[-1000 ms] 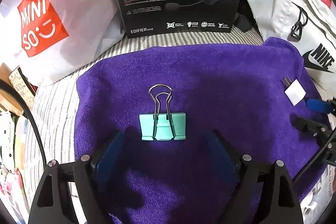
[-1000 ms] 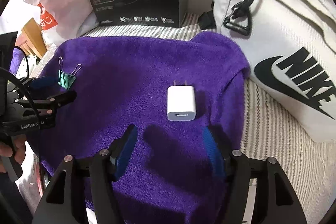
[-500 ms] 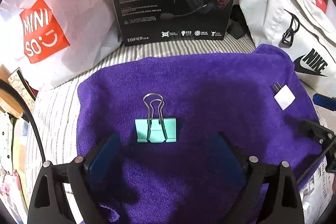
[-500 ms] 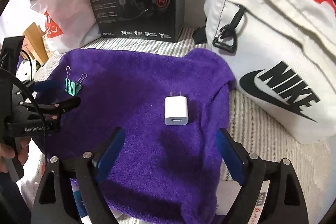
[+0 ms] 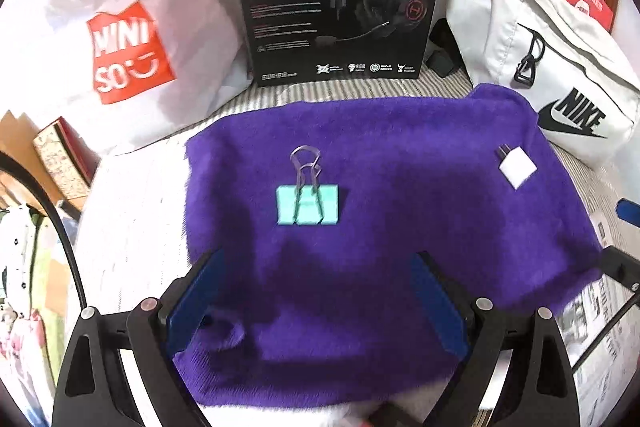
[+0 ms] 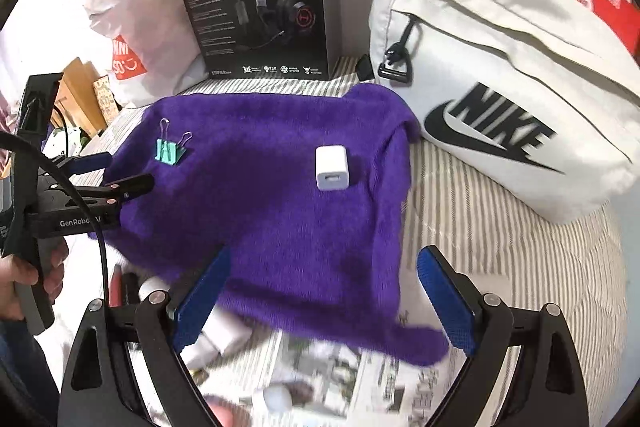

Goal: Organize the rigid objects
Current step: 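Withdraw both grippers from the towel back toward the remaining items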

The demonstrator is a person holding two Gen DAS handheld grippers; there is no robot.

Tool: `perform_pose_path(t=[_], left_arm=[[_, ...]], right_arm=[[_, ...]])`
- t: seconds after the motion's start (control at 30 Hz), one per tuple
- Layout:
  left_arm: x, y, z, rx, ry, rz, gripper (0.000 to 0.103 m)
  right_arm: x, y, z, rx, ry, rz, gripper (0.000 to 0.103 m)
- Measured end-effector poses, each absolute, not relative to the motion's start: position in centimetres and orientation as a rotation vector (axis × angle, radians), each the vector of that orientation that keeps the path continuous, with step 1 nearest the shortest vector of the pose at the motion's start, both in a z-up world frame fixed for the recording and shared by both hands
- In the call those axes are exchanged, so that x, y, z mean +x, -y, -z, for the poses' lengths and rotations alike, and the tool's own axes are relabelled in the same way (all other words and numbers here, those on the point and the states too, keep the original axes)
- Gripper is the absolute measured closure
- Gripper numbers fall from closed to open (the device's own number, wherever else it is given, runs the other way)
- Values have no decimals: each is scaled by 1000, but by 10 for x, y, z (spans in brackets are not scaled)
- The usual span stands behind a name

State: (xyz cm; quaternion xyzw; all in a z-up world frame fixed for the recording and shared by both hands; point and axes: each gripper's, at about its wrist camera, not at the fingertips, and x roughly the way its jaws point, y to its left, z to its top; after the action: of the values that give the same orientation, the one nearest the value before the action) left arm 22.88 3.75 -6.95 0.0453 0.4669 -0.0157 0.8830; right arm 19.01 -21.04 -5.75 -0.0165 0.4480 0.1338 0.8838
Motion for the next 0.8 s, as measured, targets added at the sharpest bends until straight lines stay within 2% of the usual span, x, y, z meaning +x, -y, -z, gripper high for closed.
perform_pose_path(t=[0.37,0.8], left_arm=[[154,-56,60,2,-947,-5,9],[99,-67,95,-39,-1015,-46,9]], right_arm=[[122,228,40,42,-890,-246,10],[63,229,42,86,-866,-204,10]])
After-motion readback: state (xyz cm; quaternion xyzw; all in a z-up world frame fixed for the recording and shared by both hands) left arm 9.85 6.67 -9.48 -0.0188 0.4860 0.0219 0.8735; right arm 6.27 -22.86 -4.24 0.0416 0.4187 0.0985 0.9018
